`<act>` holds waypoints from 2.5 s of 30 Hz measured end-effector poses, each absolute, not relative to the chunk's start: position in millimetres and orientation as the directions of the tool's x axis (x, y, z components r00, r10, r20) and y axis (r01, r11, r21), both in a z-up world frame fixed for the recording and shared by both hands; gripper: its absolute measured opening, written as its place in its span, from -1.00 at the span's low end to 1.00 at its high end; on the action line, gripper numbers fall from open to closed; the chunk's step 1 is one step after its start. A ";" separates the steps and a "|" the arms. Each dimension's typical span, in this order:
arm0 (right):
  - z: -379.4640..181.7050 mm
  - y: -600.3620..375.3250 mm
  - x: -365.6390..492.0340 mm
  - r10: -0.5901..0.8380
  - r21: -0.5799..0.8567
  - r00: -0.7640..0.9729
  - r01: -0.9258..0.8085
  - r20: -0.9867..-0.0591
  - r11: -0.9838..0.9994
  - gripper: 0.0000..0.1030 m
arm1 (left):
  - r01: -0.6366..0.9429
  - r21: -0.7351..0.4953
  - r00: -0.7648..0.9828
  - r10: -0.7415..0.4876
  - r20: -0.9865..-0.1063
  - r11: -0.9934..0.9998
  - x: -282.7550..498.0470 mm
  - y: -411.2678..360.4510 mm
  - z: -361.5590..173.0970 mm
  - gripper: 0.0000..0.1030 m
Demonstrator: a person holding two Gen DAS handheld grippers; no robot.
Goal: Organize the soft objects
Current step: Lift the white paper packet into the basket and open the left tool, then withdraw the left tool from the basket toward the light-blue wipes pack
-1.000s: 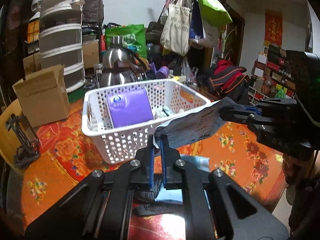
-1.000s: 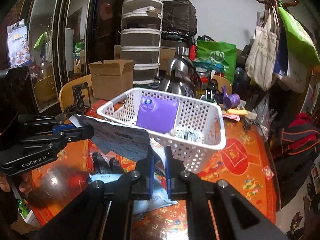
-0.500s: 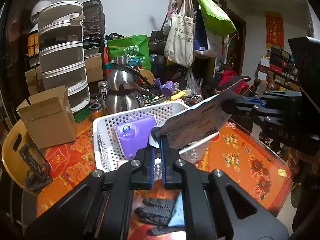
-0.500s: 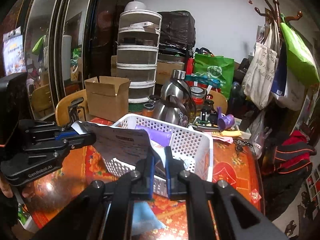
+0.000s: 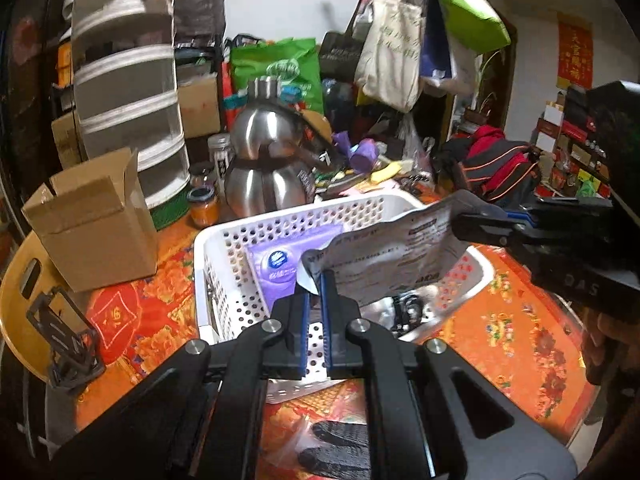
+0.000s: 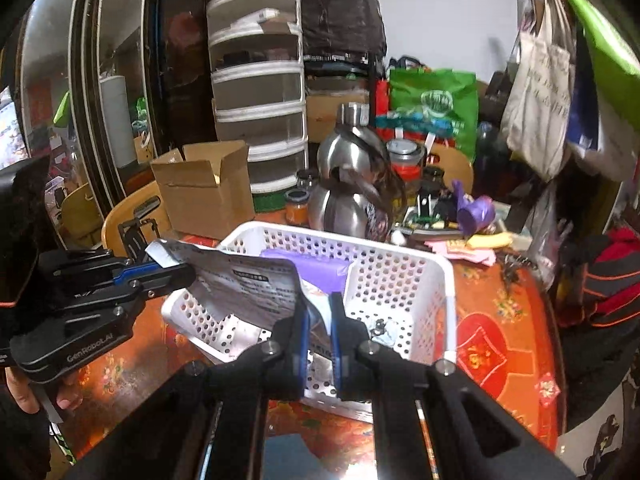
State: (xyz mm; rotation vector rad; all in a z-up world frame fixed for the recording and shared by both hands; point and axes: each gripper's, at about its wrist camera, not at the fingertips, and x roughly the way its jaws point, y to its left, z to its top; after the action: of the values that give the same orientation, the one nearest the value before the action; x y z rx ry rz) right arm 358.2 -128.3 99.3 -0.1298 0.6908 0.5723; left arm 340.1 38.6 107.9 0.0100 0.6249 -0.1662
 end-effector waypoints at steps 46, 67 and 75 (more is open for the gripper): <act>40.4 -167.3 372.6 0.297 0.066 0.655 -0.353 -0.695 0.933 1.00 | 0.023 -0.113 0.737 -0.093 -0.669 0.993 354.8 57.0 47.4 1.00; 35.7 -203.3 293.6 0.314 0.091 0.661 -0.349 -0.681 0.933 1.00 | 0.048 -0.120 0.729 -0.117 -0.674 0.992 267.8 47.7 53.7 1.00; -27.6 -214.3 257.8 0.412 0.209 0.554 -0.393 -0.724 0.895 1.00 | 0.067 -0.173 0.678 -0.172 -0.715 0.983 225.9 36.5 0.3 0.99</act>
State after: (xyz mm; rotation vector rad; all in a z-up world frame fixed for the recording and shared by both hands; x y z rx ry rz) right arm 257.8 -214.3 -27.6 0.0238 0.8615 0.4757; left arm 225.9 36.5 0.3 -0.1361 0.8155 -0.1351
